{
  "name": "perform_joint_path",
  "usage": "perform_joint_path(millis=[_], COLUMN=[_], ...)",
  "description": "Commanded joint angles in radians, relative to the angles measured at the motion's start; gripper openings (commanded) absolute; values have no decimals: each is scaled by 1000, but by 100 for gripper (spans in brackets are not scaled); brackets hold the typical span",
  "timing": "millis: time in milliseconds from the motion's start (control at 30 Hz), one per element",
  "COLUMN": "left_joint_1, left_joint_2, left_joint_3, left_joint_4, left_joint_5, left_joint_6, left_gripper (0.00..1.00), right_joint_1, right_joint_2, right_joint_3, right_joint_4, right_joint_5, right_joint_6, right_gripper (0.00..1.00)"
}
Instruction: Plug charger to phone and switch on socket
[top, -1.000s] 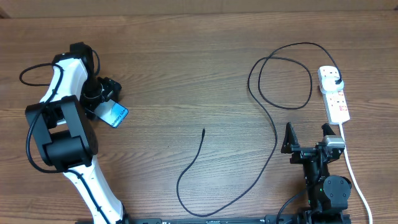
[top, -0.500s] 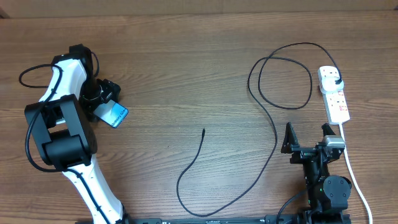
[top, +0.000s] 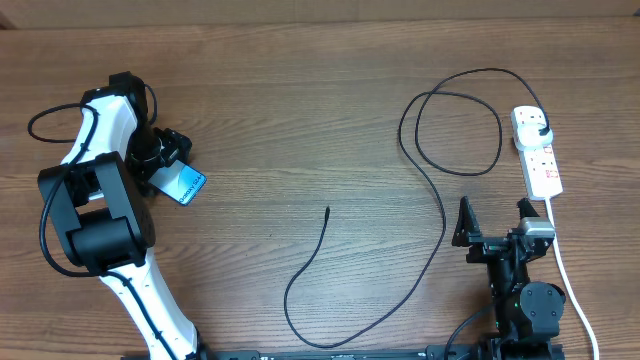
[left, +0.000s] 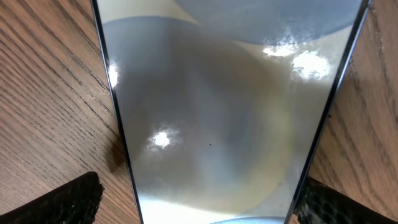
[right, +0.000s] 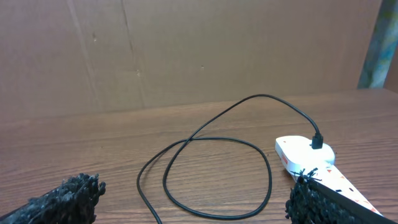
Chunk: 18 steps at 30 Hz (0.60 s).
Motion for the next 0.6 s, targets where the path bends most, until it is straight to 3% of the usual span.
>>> perform_joint_path(millis=[0,567], left_joint_1=[9,9], left_joint_2=[9,93], left_joint_3=[-3,-3], left_joint_4=[9,20], left_joint_5=[-31,14], left_joint_6=[-21,-21], left_gripper=[100,100], right_joint_1=[6,6], right_joint_2=[-12,-12], right_joint_3=[-11,-11], right_joint_4=[6,6], right_joint_5=[-3,-3], right_joint_6=[-3,-3], right_gripper=[100,100])
